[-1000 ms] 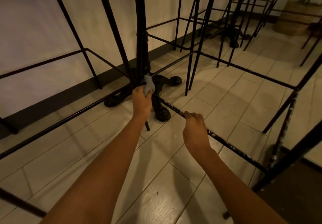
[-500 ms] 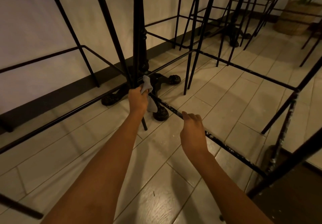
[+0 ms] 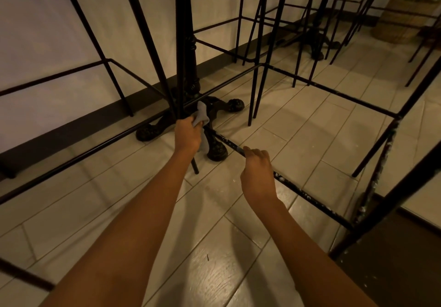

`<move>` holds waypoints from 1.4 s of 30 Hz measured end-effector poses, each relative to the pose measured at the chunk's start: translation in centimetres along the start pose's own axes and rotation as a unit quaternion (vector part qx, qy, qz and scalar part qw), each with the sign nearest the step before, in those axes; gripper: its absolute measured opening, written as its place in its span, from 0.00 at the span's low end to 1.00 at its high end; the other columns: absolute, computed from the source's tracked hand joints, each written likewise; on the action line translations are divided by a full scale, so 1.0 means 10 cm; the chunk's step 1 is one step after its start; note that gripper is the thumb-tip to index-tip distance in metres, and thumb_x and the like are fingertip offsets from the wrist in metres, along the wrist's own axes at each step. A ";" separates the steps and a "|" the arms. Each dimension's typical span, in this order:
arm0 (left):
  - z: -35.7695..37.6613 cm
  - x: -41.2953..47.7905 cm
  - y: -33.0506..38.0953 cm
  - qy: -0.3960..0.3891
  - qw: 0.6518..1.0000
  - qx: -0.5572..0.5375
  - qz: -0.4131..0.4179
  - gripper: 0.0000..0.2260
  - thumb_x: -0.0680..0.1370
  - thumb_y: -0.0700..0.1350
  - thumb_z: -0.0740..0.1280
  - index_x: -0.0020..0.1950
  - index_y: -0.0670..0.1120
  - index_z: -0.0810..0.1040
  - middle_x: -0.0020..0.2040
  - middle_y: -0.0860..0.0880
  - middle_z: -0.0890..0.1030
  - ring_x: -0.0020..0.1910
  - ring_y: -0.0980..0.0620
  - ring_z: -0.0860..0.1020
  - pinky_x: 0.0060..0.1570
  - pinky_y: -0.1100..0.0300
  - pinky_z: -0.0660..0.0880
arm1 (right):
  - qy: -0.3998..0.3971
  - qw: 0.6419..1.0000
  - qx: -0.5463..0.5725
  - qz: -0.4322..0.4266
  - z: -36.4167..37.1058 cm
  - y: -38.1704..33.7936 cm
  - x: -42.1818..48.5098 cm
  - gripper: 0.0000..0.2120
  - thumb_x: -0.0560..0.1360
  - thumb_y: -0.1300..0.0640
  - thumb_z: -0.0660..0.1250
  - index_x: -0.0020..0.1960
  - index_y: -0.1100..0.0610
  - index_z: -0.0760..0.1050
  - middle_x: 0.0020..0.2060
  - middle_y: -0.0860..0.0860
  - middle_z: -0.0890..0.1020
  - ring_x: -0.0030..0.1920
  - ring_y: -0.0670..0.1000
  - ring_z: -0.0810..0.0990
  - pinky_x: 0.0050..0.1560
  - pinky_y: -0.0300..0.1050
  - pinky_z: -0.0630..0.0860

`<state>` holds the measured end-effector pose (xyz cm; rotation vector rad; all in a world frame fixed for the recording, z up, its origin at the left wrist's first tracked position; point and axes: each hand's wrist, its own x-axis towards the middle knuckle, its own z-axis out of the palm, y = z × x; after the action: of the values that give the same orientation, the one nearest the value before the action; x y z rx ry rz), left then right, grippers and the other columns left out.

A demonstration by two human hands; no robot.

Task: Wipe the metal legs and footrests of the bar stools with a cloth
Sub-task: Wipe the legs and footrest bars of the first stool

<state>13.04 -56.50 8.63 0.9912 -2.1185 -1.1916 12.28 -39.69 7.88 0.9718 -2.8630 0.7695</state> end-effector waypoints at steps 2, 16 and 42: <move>0.03 -0.09 0.00 -0.014 1.000 -0.003 0.017 0.12 0.80 0.41 0.60 0.60 0.38 0.76 0.54 0.38 0.79 0.56 0.45 0.77 0.49 0.66 0.70 | -0.002 1.000 0.005 0.001 0.00 0.01 0.01 0.23 0.71 0.75 0.55 0.65 0.64 0.68 0.54 0.62 0.77 0.58 0.58 0.70 0.59 0.45 0.66; 0.10 -0.25 0.05 -0.006 1.000 -0.009 0.013 0.12 0.80 0.42 0.60 0.58 0.38 0.77 0.53 0.39 0.80 0.51 0.50 0.77 0.45 0.68 0.69 | -0.013 1.000 0.025 0.006 -0.05 0.04 0.01 0.21 0.72 0.74 0.55 0.64 0.64 0.68 0.54 0.61 0.76 0.58 0.57 0.69 0.56 0.42 0.65; 0.18 -0.59 0.20 -0.122 0.987 0.102 0.024 0.14 0.80 0.40 0.56 0.63 0.44 0.74 0.54 0.41 0.78 0.55 0.44 0.76 0.49 0.58 0.75 | -0.033 0.999 0.029 0.017 -0.10 0.03 0.01 0.24 0.72 0.74 0.57 0.67 0.63 0.64 0.59 0.60 0.73 0.61 0.57 0.67 0.59 0.42 0.63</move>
<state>14.58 -50.26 9.07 0.9125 -2.4832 -1.1403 11.95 -39.08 8.64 0.9768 -2.9362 0.8444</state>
